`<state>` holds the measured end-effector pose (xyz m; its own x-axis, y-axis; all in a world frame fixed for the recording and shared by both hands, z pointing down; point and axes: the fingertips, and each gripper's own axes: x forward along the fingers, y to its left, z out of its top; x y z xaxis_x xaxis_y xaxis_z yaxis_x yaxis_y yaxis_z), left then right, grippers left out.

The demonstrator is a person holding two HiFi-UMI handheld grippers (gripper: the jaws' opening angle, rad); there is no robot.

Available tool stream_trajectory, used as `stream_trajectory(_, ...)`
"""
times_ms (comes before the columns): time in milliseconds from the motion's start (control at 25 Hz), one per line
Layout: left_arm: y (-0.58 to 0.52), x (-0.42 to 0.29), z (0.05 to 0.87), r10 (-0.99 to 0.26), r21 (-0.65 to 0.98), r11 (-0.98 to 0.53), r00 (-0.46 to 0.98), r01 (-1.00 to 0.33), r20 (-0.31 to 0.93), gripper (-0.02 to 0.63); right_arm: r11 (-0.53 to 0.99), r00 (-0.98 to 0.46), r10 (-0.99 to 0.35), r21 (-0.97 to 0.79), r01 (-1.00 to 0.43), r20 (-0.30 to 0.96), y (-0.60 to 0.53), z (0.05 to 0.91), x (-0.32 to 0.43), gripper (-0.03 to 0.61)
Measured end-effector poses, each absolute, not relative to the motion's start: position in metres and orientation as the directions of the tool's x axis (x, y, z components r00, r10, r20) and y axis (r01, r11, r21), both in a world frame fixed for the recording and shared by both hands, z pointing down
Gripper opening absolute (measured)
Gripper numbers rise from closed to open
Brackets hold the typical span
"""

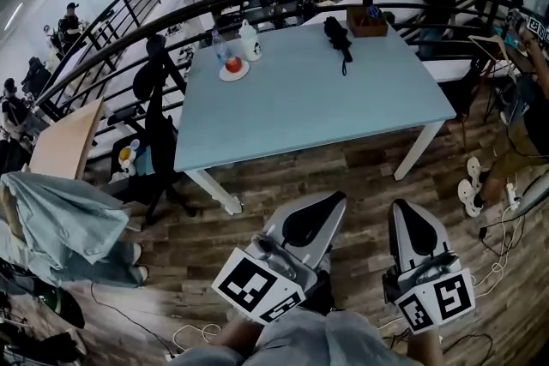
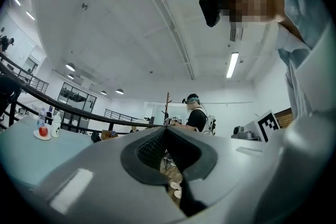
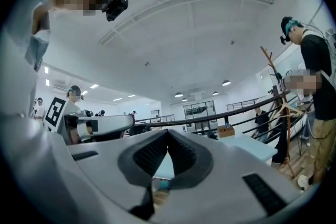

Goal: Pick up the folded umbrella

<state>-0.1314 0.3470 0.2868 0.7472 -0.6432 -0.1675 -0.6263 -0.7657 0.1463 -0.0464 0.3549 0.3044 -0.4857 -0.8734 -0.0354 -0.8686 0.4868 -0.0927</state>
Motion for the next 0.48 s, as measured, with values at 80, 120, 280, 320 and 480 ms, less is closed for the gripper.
stream_trajectory(80, 0.325, -0.129, 0.285, -0.639, 0.148, -0.769, 0.751, -0.622, -0.165, 0.005, 0.481, -0.480, -0.877, -0.095, -0.872, -0.033, 0.333, 0.302, -0.045, -0.001)
stream_trajectory(120, 0.314, -0.129, 0.284, -0.638, 0.149, -0.770, 0.753, -0.620, -0.164, 0.005, 0.479, -0.478, -0.878, -0.096, -0.873, -0.033, 0.322, 0.301, -0.044, -0.001)
stream_trajectory(280, 0.269, -0.131, 0.281, -0.637, 0.155, -0.771, 0.754, -0.618, -0.161, 0.005, 0.477, -0.476, -0.879, -0.097, -0.874, -0.030, 0.278, 0.297, -0.046, 0.000)
stream_trajectory(320, 0.260, -0.131, 0.280, -0.637, 0.155, -0.771, 0.754, -0.618, -0.162, 0.005, 0.478, -0.478, -0.878, -0.095, -0.873, -0.030, 0.269, 0.296, -0.047, -0.002)
stream_trajectory(480, 0.225, -0.133, 0.280, -0.636, 0.161, -0.772, 0.753, -0.615, -0.168, 0.005, 0.477, -0.477, -0.879, -0.086, -0.875, -0.025, 0.237, 0.294, -0.049, -0.002)
